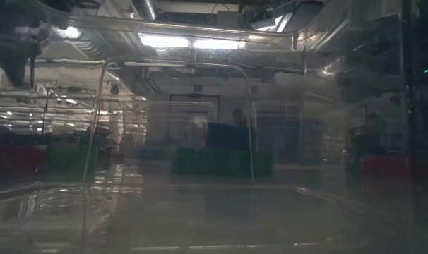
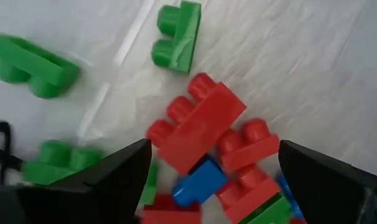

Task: Sort blocks
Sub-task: Put the blue game piece into the top left transparent bin

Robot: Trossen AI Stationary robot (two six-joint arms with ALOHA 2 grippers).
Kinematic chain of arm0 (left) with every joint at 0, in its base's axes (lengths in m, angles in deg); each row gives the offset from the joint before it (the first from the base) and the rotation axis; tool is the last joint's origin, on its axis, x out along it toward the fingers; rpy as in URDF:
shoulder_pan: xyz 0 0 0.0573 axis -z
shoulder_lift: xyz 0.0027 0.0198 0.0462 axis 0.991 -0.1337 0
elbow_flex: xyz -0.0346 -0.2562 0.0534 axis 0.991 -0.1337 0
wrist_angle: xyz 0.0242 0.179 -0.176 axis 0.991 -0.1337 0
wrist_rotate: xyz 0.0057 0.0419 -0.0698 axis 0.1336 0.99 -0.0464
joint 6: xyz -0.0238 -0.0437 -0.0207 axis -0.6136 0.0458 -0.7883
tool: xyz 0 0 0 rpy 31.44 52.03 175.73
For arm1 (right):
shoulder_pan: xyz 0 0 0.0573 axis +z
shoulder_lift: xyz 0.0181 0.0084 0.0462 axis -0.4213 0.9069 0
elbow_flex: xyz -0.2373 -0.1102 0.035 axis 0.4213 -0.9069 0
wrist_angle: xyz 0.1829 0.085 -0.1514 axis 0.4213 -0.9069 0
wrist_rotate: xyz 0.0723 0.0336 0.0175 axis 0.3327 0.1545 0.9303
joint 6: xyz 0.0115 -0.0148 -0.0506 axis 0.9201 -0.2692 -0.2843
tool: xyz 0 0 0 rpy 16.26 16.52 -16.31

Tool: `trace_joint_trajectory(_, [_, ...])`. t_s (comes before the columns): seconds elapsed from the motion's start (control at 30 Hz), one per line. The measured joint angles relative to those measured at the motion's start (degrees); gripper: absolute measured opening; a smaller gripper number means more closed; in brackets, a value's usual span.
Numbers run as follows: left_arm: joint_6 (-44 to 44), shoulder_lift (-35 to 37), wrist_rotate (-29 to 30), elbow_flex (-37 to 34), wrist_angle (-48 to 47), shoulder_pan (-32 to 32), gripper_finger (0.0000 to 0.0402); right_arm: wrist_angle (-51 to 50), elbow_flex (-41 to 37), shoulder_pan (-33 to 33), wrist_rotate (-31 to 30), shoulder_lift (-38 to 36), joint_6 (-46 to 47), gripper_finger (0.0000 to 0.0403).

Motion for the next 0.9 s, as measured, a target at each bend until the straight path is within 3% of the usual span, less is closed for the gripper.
trace_joint_trajectory(0.47, [-0.46,-0.41,-1.37,-9.15,5.88,10.11,0.0336,0.04,0.00,0.00,-0.02,0.01,-1.53,0.0186])
trace_joint_trajectory(0.9, [-0.22,-9.06,-6.16,-10.00,7.37,14.54,0.0318,0.04,0.00,0.00,-0.04,0.01,-1.52,0.0186])
